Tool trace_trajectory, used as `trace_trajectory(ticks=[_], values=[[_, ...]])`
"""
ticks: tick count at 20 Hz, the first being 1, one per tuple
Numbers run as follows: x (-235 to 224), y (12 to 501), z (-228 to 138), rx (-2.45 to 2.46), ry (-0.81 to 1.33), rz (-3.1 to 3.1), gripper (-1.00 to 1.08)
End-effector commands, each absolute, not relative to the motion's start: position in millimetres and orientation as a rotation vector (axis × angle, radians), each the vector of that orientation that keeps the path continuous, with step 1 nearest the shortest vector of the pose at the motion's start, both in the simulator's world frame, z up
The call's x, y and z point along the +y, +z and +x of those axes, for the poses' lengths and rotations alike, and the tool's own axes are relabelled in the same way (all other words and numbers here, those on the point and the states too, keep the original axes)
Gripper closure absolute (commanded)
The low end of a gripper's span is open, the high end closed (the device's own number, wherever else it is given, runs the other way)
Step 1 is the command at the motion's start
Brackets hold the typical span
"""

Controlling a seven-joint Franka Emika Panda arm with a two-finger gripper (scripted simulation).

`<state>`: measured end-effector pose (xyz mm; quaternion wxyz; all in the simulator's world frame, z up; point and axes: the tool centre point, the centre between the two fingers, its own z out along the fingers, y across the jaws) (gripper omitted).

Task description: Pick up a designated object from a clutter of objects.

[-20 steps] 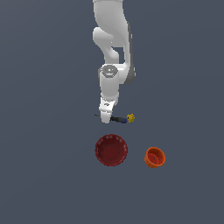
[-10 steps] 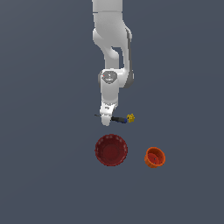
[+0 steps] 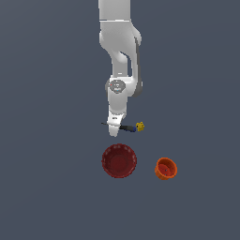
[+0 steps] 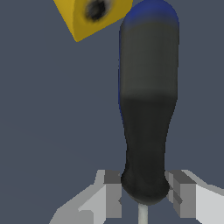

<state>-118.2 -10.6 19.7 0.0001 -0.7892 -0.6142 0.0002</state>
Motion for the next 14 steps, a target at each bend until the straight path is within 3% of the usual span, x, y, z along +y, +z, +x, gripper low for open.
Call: trace_trajectory(ticks=[1,14], values=[[-10.5,19.3,-118.1,-1.93,0.0,-2.479,1.08],[-11.2,25.1,-116.2,-1.93,-0.001,-2.48,1.08]])
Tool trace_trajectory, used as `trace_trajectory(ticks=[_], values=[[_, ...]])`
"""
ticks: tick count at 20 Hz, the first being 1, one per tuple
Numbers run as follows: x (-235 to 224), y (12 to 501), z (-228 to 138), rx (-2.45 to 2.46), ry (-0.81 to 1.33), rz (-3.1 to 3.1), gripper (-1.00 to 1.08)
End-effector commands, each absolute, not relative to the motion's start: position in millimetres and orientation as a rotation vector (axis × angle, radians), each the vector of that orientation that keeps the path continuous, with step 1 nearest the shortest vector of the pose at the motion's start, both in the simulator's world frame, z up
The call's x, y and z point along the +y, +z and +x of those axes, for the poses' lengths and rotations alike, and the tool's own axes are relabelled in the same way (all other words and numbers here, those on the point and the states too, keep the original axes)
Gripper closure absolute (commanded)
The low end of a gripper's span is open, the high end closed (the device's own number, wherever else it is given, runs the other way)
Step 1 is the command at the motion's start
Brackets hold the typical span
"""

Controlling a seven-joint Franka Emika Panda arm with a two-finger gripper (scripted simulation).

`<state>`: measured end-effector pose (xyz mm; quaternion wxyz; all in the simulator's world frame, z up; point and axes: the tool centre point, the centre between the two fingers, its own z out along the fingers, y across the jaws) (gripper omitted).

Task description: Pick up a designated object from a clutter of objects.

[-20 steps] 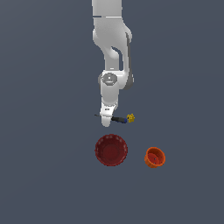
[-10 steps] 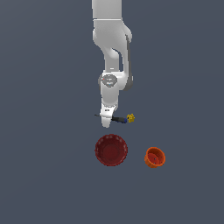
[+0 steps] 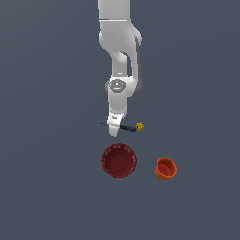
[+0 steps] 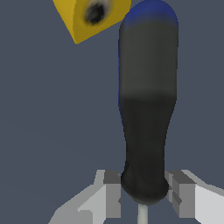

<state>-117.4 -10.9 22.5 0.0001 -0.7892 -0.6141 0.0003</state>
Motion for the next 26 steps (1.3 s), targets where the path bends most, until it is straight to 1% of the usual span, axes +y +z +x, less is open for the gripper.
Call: trace_trajectory(ticks=[1,6,11,26], values=[[-11.4,27.5,-115.5,-1.93,-0.001,-2.48,1.08],[-12.8,46.2,-109.9,-1.93,-0.001,-2.48,1.08],[-14.6,75.4,-101.0,-1.93,0.0,-2.48,1.08],[-22.9,201.0,-61.8,-1.93,-0.002,-2.478,1.08]])
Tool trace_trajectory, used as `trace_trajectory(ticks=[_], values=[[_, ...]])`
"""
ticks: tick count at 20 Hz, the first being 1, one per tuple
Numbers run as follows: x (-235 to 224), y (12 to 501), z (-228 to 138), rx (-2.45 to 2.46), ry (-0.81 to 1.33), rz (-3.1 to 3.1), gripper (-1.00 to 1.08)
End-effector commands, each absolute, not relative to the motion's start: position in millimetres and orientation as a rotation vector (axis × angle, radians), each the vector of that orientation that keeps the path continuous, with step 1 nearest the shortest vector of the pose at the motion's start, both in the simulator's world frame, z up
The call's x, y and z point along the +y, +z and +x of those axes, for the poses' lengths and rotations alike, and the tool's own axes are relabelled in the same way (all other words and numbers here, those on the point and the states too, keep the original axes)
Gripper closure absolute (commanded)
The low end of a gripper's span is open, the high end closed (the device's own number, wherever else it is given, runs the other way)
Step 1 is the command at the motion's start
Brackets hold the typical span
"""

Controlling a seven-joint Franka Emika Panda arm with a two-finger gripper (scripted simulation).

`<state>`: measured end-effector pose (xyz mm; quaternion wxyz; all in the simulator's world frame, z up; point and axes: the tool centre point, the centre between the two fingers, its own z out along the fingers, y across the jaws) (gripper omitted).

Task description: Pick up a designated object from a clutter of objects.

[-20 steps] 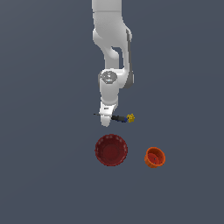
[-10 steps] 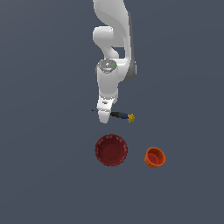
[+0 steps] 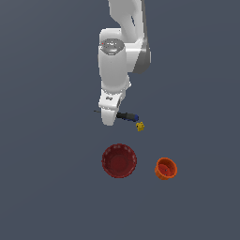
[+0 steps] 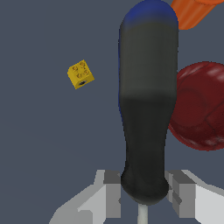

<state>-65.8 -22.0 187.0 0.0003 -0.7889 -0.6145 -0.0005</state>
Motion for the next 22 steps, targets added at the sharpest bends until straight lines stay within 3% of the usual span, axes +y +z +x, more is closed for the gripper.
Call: trace_trajectory(ticks=[1,13,22], values=[[-23.5,209.9,-58.9,-1.93,-0.002,-2.478,1.08],[-31.2,313.6,-22.6,-1.93,-0.001,-2.479,1.08],[-34.6,356.2,-5.2,-1.93,0.0,-2.479,1.08]])
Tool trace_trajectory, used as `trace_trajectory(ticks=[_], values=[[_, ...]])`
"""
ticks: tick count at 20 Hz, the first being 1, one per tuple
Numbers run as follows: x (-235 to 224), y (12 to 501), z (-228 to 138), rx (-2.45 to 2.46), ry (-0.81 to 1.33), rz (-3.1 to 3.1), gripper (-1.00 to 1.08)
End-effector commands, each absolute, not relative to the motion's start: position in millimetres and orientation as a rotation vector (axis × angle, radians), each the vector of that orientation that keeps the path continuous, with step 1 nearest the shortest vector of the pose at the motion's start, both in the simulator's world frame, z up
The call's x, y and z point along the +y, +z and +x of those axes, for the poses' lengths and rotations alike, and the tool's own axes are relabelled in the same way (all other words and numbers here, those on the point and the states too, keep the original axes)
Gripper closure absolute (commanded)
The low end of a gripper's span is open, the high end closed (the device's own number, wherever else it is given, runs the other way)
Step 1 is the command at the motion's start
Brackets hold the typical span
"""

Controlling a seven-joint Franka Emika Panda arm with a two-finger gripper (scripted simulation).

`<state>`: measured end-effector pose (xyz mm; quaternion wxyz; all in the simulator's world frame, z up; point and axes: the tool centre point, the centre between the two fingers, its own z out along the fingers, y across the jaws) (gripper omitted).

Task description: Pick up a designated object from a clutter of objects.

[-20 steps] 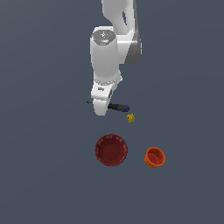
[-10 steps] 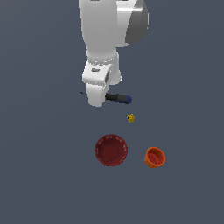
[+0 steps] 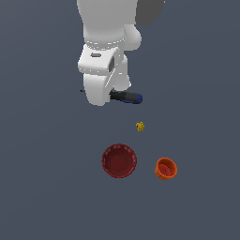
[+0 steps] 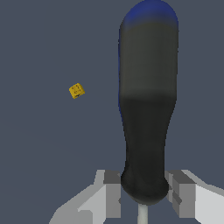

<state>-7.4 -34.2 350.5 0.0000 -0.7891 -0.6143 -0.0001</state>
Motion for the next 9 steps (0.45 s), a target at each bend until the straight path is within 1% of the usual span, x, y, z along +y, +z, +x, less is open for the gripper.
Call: trace_trajectory(ticks=[1,9], values=[[-34.8,358.7,-4.1,-1.93,0.0,-2.479,1.08],[-35.3,364.0,-0.8,-1.93,0.0,-2.479,1.08]])
